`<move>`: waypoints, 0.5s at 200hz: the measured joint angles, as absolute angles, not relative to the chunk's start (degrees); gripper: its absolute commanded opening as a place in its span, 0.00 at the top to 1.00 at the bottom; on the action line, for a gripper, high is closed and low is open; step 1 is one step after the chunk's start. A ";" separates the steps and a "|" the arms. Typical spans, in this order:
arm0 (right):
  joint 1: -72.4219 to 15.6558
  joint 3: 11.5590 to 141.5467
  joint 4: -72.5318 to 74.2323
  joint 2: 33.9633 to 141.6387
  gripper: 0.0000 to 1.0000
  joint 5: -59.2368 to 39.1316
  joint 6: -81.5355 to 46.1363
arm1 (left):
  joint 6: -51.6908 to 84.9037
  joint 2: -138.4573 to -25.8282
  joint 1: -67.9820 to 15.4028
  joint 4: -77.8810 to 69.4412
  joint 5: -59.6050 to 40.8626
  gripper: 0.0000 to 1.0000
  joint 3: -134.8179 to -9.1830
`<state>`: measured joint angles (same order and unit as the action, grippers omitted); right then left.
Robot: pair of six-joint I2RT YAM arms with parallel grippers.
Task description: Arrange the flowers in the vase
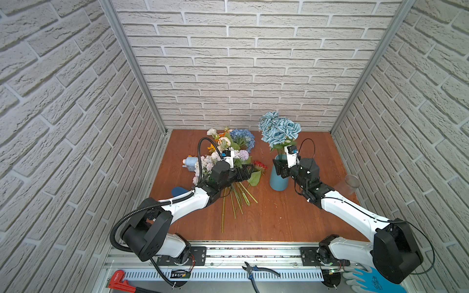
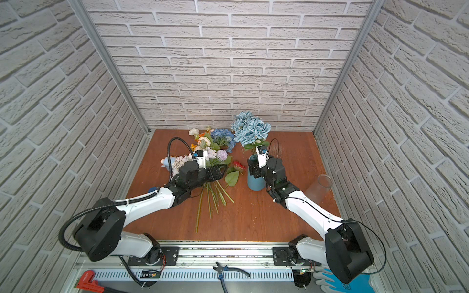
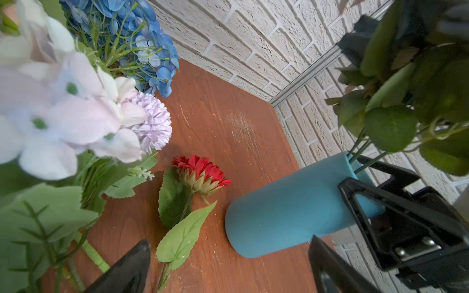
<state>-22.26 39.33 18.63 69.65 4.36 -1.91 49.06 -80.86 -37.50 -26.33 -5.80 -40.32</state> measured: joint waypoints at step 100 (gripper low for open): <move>-21.89 33.85 33.54 72.14 0.62 3.09 -0.23 | 49.06 -82.59 -37.52 -26.33 -6.39 0.04 -40.45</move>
